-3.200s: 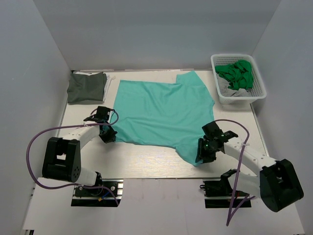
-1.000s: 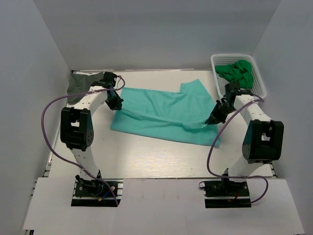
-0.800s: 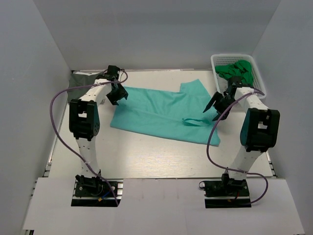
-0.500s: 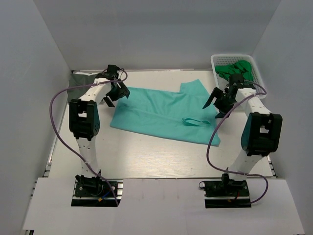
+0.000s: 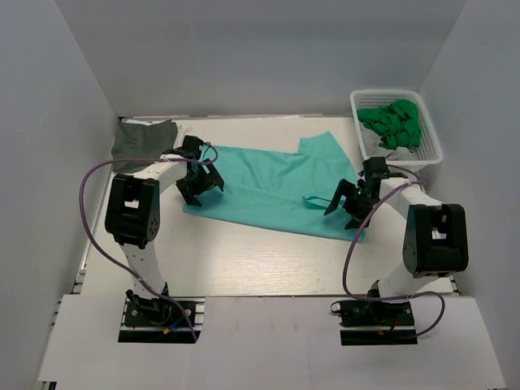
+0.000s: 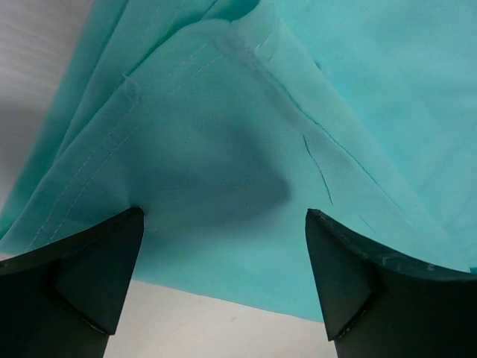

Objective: Fold and stack the t-shirts
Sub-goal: Fold the flattened tshirt in 1/3 of the way

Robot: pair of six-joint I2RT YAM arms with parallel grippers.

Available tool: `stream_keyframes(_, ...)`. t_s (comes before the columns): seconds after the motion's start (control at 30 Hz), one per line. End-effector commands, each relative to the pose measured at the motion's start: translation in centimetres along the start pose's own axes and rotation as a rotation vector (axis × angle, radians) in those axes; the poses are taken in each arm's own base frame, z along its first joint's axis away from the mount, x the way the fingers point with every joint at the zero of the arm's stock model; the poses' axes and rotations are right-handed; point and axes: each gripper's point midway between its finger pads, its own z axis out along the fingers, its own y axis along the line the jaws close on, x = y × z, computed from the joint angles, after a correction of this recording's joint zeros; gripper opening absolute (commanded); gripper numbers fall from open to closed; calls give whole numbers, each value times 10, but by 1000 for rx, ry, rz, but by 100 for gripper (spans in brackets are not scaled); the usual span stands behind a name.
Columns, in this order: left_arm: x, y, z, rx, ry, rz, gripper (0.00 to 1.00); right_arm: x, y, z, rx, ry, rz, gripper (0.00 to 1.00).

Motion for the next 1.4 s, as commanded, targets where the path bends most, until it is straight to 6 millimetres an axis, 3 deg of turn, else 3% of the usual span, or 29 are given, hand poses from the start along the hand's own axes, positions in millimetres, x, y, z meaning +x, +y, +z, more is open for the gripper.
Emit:
stream_keyframes(0.0, 9, 23, 2, -74, -5, -31, 100, -8, -29, 11, 112, -59, 50, 90)
stream_keyframes(0.03, 12, 32, 5, -97, 0, -50, 100, -6, -40, 13, 159, -72, 78, 90)
stream_keyframes(0.07, 24, 42, 7, -118, 22, -51, 100, 11, -57, 20, 202, -43, 116, 90)
stream_keyframes(0.17, 43, 70, 5, -194, 47, -80, 100, 47, -81, 26, 251, 38, 220, 90)
stream_keyframes(0.33, 68, 99, -17, -252, 46, -98, 100, 84, -82, 22, 203, 72, 246, 90)
stream_keyframes(0.37, 82, 107, -21, -271, 69, -87, 100, 92, -83, 20, 201, 88, 246, 90)
stream_keyframes(0.43, 86, 105, -41, -236, 36, -78, 100, 109, -85, 7, 198, 86, 244, 90)
stream_keyframes(0.5, 102, 108, -49, -192, 65, -83, 100, 109, -80, -6, 162, 14, 205, 90)
stream_keyframes(0.53, 100, 105, -60, -152, 24, -83, 100, 111, -79, -13, 149, -6, 180, 90)
stream_keyframes(0.6, 99, 100, -65, -98, -15, -84, 100, 111, -73, -20, 123, -16, 144, 90)
stream_keyframes(0.7, 93, 95, -75, -44, -70, -84, 100, 100, -57, -39, 85, -41, 90, 90)
stream_keyframes(0.73, 85, 90, -80, -31, -98, -84, 100, 87, -43, -48, 48, -76, 58, 90)
stream_keyframes(0.9, 53, 78, -106, -48, -192, -88, 100, 64, -2, -70, -88, -114, -21, 90)
stream_keyframes(1.03, 25, 72, -123, -51, -262, -104, 100, 67, 18, -67, -171, -94, -50, 90)
stream_keyframes(1.13, 19, 69, -125, -62, -271, -95, 100, 83, 24, -54, -203, -42, -57, 90)
stream_keyframes(1.2, 17, 73, -123, -84, -279, -96, 100, 99, 22, -41, -199, 24, -52, 90)
stream_keyframes(1.37, 30, 81, -113, -102, -238, -103, 100, 111, 31, -21, -229, 74, -62, 90)
